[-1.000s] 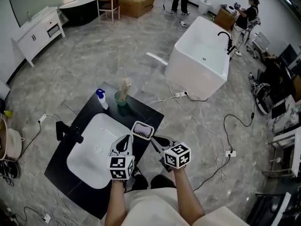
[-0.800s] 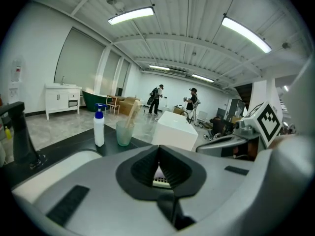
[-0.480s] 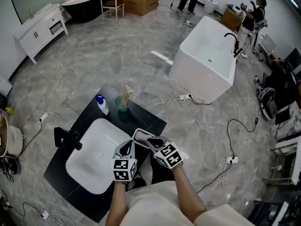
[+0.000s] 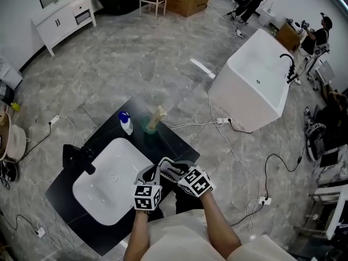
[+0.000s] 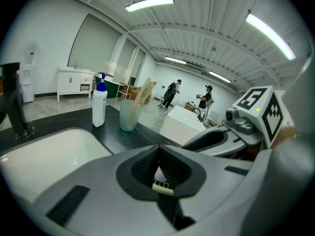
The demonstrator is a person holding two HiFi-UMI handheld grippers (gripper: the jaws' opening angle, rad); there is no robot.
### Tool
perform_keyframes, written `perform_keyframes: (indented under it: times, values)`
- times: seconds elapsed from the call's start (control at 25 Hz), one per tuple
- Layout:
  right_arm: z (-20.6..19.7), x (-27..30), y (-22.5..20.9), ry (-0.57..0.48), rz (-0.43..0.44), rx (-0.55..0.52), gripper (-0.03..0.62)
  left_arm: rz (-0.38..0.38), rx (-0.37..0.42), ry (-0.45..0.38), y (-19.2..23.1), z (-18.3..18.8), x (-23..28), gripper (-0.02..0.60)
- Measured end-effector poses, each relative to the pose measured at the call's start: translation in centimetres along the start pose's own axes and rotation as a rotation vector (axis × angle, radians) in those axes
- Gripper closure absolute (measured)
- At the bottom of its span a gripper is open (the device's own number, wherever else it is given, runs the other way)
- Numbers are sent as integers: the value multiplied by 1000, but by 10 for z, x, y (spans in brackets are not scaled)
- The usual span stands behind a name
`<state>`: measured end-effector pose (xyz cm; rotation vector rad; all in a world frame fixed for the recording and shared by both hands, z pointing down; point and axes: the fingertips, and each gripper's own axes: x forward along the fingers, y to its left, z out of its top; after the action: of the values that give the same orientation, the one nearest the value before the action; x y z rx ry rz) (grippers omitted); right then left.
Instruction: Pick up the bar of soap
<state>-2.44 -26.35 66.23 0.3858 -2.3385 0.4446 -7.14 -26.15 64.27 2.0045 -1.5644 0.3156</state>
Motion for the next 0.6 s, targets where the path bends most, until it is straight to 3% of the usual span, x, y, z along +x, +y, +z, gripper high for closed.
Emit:
perform_keyframes:
  times: [0.16,0.4,0.6]
  values:
    - [-14,17,1,76,0,-57,423,23,-12,32,9,-15,2,575]
    - [-29,35,-5,170,-53,-111,401,37,-41,61,18,-28,1,575]
    - [-47,39,-3,357,-61,-247,393,49,-39,53,21,-25,-2,575]
